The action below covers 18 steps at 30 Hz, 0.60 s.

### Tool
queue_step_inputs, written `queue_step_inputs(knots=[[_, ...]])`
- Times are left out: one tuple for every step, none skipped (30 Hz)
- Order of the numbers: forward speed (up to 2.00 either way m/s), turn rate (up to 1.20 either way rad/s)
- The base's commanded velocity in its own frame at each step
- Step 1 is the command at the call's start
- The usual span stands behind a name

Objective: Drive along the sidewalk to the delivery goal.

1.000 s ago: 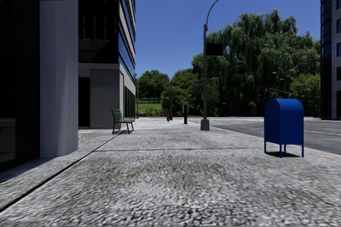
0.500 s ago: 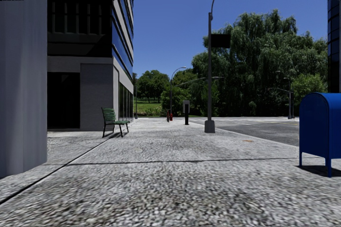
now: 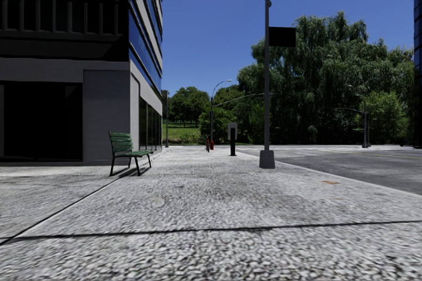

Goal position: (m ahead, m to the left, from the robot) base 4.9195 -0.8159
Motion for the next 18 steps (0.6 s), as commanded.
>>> queue_step_inputs(knots=[[2.00,0.00],[2.00,0.00],[2.00,0.00],[2.00,0.00],[2.00,0.00],[2.00,0.00],[2.00,0.00],[2.00,0.00],[2.00,0.00],[2.00,0.00],[2.00,0.00],[2.00,0.00],[2.00,0.00],[2.00,0.00],[2.00,0.00],[2.00,0.00],[2.00,0.00],[2.00,0.00]])
